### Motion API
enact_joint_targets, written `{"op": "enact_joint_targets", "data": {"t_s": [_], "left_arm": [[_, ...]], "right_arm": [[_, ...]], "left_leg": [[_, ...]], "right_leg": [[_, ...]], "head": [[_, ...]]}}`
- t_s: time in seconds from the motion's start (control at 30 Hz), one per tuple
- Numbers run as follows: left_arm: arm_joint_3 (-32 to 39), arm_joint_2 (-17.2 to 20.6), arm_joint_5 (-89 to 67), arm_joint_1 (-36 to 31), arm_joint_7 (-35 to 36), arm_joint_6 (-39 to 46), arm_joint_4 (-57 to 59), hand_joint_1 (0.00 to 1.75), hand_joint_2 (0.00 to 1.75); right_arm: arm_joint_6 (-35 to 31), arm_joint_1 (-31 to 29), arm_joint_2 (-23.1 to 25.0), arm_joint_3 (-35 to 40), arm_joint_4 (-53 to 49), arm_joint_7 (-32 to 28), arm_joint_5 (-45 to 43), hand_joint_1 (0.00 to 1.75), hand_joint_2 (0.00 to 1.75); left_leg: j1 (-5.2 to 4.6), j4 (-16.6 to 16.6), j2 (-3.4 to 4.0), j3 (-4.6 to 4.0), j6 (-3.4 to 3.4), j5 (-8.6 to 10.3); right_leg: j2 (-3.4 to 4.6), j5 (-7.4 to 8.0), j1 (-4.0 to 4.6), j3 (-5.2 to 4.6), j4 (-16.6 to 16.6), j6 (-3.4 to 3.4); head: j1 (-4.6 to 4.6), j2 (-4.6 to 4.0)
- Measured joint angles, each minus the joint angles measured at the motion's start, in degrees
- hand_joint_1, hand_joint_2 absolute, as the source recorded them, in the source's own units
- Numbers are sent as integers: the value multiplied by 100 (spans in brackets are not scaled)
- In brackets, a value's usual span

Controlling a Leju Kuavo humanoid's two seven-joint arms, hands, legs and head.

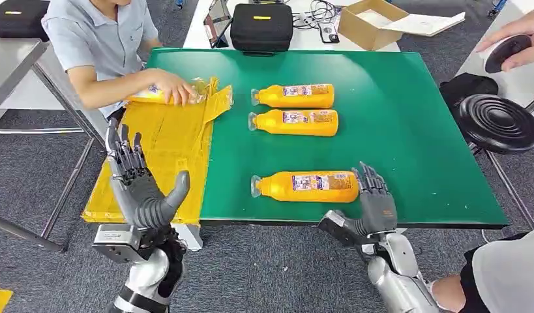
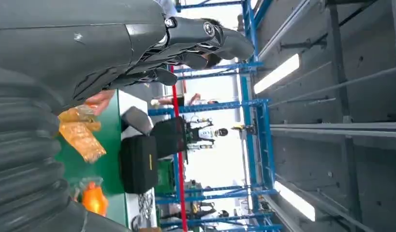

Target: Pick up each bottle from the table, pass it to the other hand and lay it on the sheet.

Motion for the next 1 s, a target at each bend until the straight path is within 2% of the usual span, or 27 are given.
{"op": "enact_joint_targets", "data": {"t_s": [0.4, 0.73, 1.0], "left_arm": [[-177, -2, 230, -314, 24, -140, 232, 0, 175], [-228, -13, 289, -397, 46, -223, 311, 0, 175], [-363, -68, 306, -580, 81, -308, 470, 0, 175]], "right_arm": [[4, -760, -17, 0, 1045, 109, 297, 0, 175], [28, -977, -15, 0, 1358, 265, 416, 0, 175], [926, -1287, 55, -22, 1760, 474, 248, 0, 175]], "left_leg": [[0, 1, -1, -1, 2, 1], [1, 1, -1, -1, 2, 1], [1, 1, 0, 0, 5, 4]], "right_leg": [[-1, 0, -4, 0, 0, 1], [-1, 0, -2, 0, 0, 1], [0, 1, -3, 1, 0, 1]], "head": [[0, 0], [-2, 0], [0, 0]]}}
